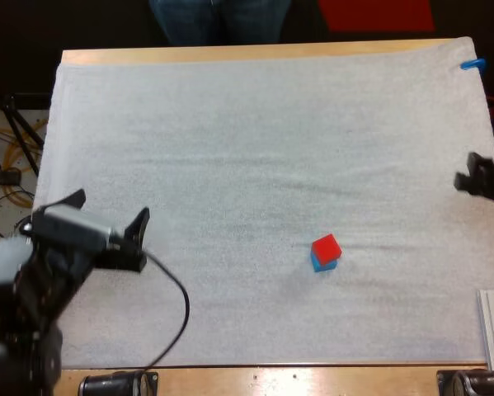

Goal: Stack red cube on blue cube

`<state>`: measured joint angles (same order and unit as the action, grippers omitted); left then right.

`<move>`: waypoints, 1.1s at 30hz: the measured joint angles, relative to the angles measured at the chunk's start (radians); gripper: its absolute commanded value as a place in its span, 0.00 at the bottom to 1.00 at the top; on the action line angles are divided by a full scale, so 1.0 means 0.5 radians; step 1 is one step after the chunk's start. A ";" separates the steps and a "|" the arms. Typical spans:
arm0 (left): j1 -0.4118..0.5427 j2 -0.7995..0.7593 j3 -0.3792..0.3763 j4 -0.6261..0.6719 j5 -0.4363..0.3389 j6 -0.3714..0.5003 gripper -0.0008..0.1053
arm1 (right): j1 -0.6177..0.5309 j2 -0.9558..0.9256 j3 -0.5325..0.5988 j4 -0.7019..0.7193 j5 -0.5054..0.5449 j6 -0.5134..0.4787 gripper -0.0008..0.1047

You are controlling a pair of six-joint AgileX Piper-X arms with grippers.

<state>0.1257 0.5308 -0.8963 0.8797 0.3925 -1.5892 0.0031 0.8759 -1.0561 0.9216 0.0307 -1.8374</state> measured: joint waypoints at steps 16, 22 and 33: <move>0.000 -0.796 0.175 0.343 0.000 0.106 0.83 | 0.000 -1.241 0.612 0.015 -0.008 0.060 0.65; 0.000 -1.083 0.214 0.485 0.005 0.109 0.83 | 0.000 -1.551 0.708 0.047 -0.021 0.090 0.65; 0.002 -1.089 0.219 0.803 0.005 0.111 0.83 | 0.000 -1.767 0.841 0.055 -0.027 0.215 0.65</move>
<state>0.1269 -0.0139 -0.7868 1.2813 0.3948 -1.5337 0.0031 -0.0078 -0.6358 0.9490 0.0171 -1.7301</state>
